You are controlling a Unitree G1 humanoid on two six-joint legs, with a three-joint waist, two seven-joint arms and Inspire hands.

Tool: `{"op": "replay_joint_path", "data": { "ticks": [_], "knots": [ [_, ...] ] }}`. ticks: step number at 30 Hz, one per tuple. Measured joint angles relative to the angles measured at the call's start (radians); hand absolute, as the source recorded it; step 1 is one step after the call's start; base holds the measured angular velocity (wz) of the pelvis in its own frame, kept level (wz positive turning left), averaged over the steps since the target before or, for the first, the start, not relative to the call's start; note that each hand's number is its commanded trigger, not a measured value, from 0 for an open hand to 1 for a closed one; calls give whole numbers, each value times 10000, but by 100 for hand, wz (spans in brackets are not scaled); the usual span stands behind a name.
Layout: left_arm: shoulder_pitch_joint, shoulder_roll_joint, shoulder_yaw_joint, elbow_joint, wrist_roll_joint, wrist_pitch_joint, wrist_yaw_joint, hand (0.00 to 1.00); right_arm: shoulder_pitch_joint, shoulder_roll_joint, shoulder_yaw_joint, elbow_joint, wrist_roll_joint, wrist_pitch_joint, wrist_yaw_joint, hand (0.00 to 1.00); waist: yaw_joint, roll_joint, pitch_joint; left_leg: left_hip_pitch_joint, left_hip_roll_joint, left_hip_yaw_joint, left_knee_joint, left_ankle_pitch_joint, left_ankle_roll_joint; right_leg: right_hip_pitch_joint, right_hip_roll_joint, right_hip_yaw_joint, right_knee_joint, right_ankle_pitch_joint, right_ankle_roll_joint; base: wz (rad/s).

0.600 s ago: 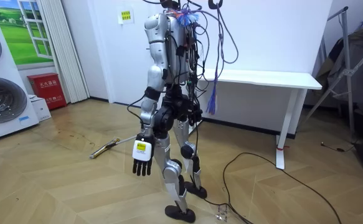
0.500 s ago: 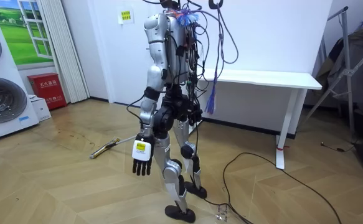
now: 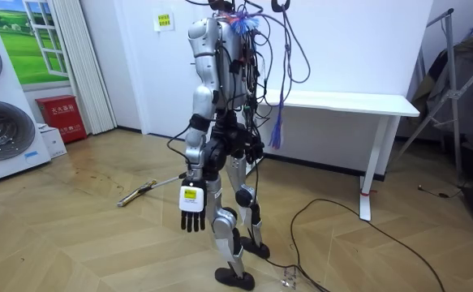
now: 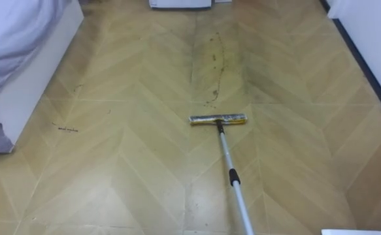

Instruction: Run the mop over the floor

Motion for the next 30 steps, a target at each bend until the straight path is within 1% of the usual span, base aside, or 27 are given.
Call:
{"op": "replay_joint_path", "data": {
  "ticks": [5, 6, 7, 9, 12, 17, 18, 20, 21, 22, 25, 27, 28, 29, 30],
  "knots": [
    [47, -7, 0, -22, 4, 157, 36, 0, 2, 20, -7, 22, -52, 10, -5, 100, -13, 5, -1, -24, 2, 2, 9, 0, 0, -8, -1, -11, -1, 0, 0, 0],
    [41, -8, -36, -54, 6, 172, 37, 0, 2, 23, -6, 22, -79, 22, -14, 100, -25, 50, 12, -39, -1, 0, 19, 0, 0, -17, -5, -10, -4, 0, 0, 0],
    [40, -6, -91, -83, 6, 182, 40, 0, 0, 23, -4, 22, -88, 29, -24, 100, -33, 52, 8, -51, -4, -1, 30, 0, 0, -23, -7, -10, -1, 0, 0, 0],
    [17, 17, -325, -228, 23, 210, 45, 0, -15, 23, -3, -38, -142, 103, -41, 100, -37, 67, -25, -168, -6, -1, 67, 0, 0, -130, -13, -8, 23, -1, 1, 0],
    [11, 49, -519, -320, 209, 210, 40, 0, -15, 21, -3, -107, -149, 107, -137, 100, -39, 84, -42, -306, -2, 2, 97, 0, 0, -266, -10, -7, 53, 0, 0, 0],
    [-24, 64, -585, -511, 440, 213, 54, 0, -54, 20, 20, -168, -130, 107, -315, 100, -50, 64, -64, -783, -1, -52, 253, 0, 0, -641, -27, -204, 109, 4, -1, 8],
    [-37, 60, -605, -573, 476, 210, 58, 0, -104, 15, 27, -161, -107, 107, -347, 100, -47, 72, -51, -943, 10, -70, 324, 0, 0, -807, -33, -229, 224, 4, -2, 6],
    [-108, 57, -639, -601, 490, 168, 96, 0, -231, 6, 32, -141, 49, 108, -387, 100, -47, 69, -55, -1220, 25, -131, 376, 0, 0, -1085, -35, -273, 318, 6, -6, 4],
    [-210, 52, -759, -582, 536, 147, 194, 0, -270, 7, 94, -142, 145, 107, -480, 100, -43, 72, -32, -1333, 26, -155, 373, 1, -1, -1222, -41, -345, 378, 9, -7, 11],
    [-252, 47, -796, -559, 558, 131, 221, 0, -273, 10, 102, -142, 191, 105, -536, 100, -50, 83, -27, -1401, 22, -171, 378, 2, -1, -1271, -49, -384, 380, 9, -7, 15],
    [-485, 19, -988, -383, 556, 24, 360, 0, -428, 23, 200, -120, 352, 101, -760, 100, -35, 150, -9, -1820, 7, -251, 394, 9, -9, -1700, -73, -427, 449, 21, -12, 6],
    [-724, 15, -992, -195, 555, -117, 469, 0, -699, 22, 306, -21, 545, 80, -887, 100, -30, 158, 8, -2328, 3, -266, 530, 19, -14, -2228, -99, -442, 644, 37, -11, 0],
    [-802, 16, -997, -169, 550, -136, 491, 0, -755, 20, 329, -13, 604, 70, -910, 100, -26, 195, 17, -2451, 3, -261, 586, 20, -13, -2341, -107, -444, 710, 40, -11, 0],
    [-945, 37, -1175, -56, 540, -189, 562, 0, -843, 7, 465, -2, 798, 33, -1000, 100, -23, 204, 47, -2682, 1, -264, 671, 22, -10, -2559, -111, -447, 789, 46, -10, 0],
    [-1095, 71, -1395, 49, 481, -260, 644, 0, -921, -10, 643, 5, 1017, -21, -1093, 100, -14, 226, 51, -2903, 0, -267, 740, 27, -1, -2800, -99, -456, 903, 48, -11, 0]
  ]
}}
